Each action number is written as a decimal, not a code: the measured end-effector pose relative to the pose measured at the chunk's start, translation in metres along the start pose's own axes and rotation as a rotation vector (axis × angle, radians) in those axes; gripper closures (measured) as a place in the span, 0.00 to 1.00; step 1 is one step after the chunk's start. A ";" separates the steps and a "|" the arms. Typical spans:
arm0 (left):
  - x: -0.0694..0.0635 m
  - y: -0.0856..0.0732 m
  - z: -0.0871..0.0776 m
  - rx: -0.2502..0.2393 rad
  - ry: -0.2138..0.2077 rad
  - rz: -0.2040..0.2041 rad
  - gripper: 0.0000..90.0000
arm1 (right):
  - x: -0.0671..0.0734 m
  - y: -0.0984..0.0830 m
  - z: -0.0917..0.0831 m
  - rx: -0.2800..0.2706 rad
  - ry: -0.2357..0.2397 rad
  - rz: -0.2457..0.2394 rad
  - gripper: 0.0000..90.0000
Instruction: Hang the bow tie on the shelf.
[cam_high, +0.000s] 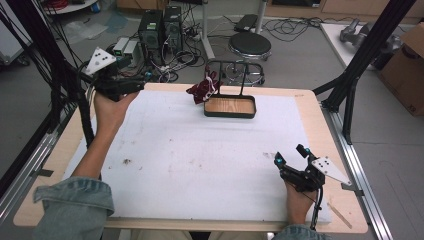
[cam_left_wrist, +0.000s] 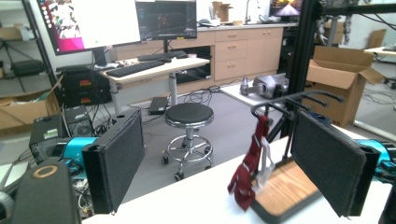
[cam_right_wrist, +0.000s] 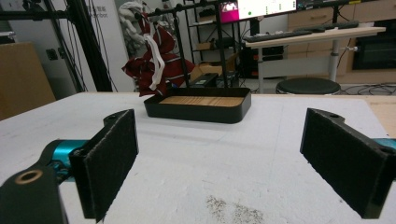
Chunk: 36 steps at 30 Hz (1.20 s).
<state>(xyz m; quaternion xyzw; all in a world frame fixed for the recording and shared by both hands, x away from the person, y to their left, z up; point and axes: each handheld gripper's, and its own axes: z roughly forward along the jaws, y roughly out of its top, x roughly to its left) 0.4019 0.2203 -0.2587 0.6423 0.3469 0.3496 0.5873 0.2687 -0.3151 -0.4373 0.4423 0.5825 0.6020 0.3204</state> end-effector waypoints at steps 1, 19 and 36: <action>0.000 -0.003 -0.006 -0.002 -0.002 0.004 0.20 | 0.000 0.000 0.000 -0.001 0.001 -0.002 0.12; -0.008 -0.079 -0.088 0.034 0.039 0.036 0.19 | 0.000 0.000 0.000 0.004 -0.004 0.002 0.12; -0.030 -0.142 -0.130 0.121 0.082 0.012 0.19 | 0.000 0.000 0.000 0.007 -0.004 0.006 0.12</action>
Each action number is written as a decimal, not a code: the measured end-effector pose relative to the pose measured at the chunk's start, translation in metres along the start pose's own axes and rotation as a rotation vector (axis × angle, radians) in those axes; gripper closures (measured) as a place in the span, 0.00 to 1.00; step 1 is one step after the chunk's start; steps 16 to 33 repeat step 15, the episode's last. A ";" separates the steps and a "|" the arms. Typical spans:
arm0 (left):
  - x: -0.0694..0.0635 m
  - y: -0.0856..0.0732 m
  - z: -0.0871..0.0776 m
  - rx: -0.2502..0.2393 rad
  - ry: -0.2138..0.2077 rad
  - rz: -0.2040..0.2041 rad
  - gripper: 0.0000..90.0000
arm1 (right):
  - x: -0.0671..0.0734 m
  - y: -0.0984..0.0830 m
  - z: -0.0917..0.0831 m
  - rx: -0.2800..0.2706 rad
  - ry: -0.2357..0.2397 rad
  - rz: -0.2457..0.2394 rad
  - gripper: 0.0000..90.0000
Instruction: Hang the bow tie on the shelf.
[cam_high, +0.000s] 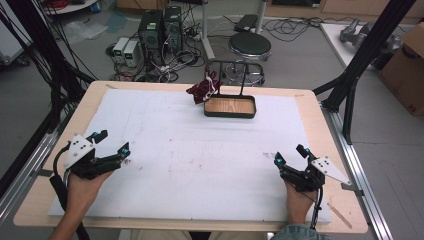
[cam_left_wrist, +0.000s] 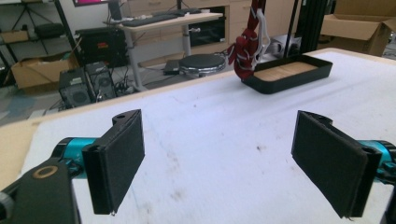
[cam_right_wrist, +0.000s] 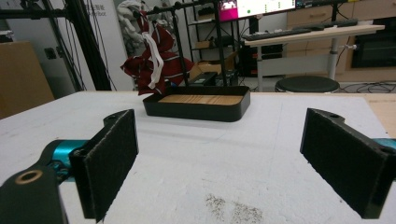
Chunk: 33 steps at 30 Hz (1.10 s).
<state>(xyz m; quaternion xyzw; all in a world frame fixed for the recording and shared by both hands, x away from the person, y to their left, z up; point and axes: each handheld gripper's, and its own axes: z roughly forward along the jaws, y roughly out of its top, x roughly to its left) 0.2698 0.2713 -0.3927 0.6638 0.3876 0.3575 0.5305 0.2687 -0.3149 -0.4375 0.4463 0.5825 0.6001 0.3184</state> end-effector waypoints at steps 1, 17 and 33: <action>-0.001 -0.003 -0.002 0.005 0.005 0.003 0.19 | 0.000 0.000 0.000 0.000 0.000 -0.002 0.12; -0.001 -0.034 -0.009 0.069 0.044 -0.054 0.19 | 0.000 0.000 0.000 -0.001 -0.001 0.001 0.12; -0.001 -0.034 -0.009 0.069 0.044 -0.054 0.19 | 0.000 0.000 0.000 -0.001 -0.001 0.001 0.12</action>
